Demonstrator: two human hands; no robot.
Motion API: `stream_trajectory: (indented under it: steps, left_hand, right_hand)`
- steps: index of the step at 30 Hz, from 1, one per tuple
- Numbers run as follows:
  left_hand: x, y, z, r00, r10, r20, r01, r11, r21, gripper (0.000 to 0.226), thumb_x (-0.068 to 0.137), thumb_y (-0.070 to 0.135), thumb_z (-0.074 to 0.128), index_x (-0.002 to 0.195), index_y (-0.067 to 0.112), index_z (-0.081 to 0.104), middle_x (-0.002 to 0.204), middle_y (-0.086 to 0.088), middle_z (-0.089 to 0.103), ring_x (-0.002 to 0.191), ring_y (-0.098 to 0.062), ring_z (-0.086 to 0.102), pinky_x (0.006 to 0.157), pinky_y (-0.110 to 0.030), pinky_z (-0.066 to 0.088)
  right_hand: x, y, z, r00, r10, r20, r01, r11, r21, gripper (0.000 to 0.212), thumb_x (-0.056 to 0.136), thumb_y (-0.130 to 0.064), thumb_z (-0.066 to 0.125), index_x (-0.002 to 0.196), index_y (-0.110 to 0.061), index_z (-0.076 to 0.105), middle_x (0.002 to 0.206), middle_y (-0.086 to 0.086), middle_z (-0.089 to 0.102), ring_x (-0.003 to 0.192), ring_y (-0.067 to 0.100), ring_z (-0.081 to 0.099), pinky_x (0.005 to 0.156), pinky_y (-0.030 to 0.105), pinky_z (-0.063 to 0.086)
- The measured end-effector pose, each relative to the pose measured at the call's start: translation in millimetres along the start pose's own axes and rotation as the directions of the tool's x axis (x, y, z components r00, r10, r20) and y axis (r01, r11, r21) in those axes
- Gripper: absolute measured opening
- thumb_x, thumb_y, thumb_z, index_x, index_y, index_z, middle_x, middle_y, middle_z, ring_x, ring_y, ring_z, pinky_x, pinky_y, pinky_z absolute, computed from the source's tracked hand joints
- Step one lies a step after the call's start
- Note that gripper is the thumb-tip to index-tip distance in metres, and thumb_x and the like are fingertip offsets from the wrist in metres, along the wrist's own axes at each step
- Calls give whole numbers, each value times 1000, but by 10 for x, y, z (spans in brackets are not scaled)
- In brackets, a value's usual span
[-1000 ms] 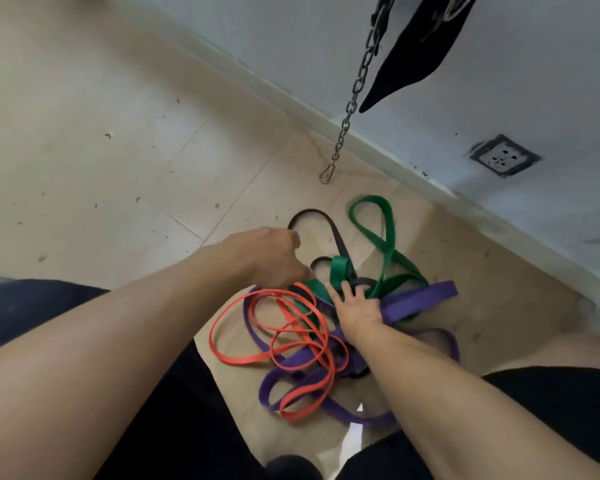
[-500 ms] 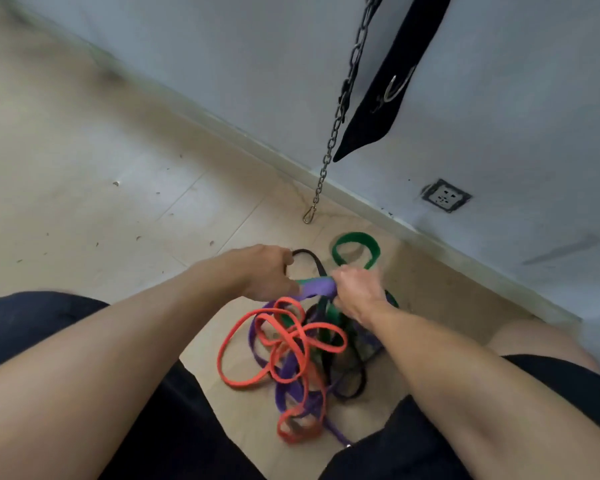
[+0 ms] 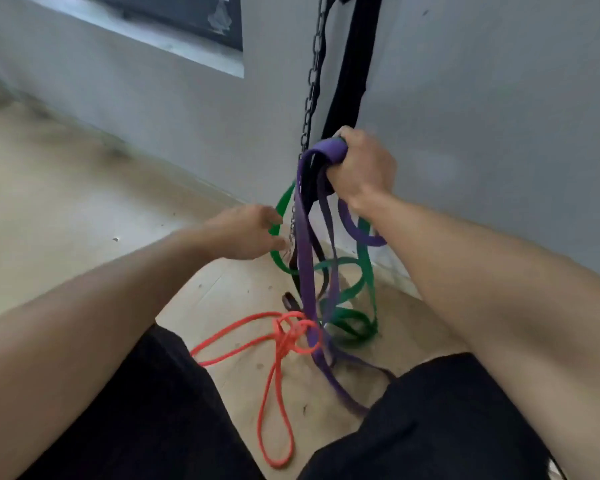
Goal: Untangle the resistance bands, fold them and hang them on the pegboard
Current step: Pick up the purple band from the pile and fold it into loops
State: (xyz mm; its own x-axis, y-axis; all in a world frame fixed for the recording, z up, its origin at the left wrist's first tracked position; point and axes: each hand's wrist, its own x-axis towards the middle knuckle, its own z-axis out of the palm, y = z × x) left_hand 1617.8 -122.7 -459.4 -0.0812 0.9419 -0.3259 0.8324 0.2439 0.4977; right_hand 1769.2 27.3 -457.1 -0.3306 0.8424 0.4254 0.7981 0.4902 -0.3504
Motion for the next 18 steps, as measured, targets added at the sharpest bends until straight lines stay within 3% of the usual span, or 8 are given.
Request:
stream_trajectory:
  steps: [2,4,6,8,12,14,18]
  left_hand:
    - [-28,172,-214,998,47,30,-48,997,53,53,95,45,65,141,21,56,137,-4,62,124,-25,57,104,-34,45]
    - [-2,234,-268,996,83,25,-84,994,64,49,94,43,67,137,23,58,135,-3,62,122,-25,58,101,-32,44]
    - [40,158,-165,996,84,27,-85,993,80,52,93,42,69,139,21,56,140,-5,59,124,-27,57,100,-32,43]
    - [94,-8,10,997,65,36,-68,994,90,61,91,43,70,144,20,50,145,-7,56,128,-27,55,103,-32,41]
    - [259,-259,271,992,-13,125,11,1000,10,72,89,40,74,150,20,41,147,-7,54,129,-26,54,104,-30,41]
    - [386,-236,322,987,7,158,-7,1000,2,78,88,40,75,152,18,38,149,-8,51,131,-26,53,105,-31,42]
    - [624,-139,405,982,117,147,-121,993,17,77,84,46,77,148,20,41,143,-7,55,129,-26,54,106,-39,45]
  right_hand:
    - [4,16,-98,997,71,24,-71,997,18,16,79,-24,63,94,-24,61,91,-4,67,83,27,57,69,35,46]
    - [-61,95,-63,968,113,224,-115,993,-8,20,79,-22,67,98,-26,62,89,-5,67,80,25,56,72,32,45]
    - [-170,186,45,873,105,477,-105,994,-28,22,78,-16,68,98,-26,62,91,-4,69,83,25,64,76,32,51]
    - [-298,278,138,762,82,643,-26,995,-96,21,81,-11,65,98,-24,63,96,2,71,90,29,68,76,36,55]
    - [-499,430,205,621,45,782,75,990,-116,33,93,-6,55,118,-25,63,106,1,69,97,25,65,76,36,52]
    - [-518,473,211,614,14,789,45,998,-53,36,96,-5,50,125,-24,60,110,0,66,99,23,62,76,33,47]
    - [-564,535,246,699,-35,714,-26,997,74,41,94,-7,51,132,-23,54,124,1,54,110,22,55,90,36,45]
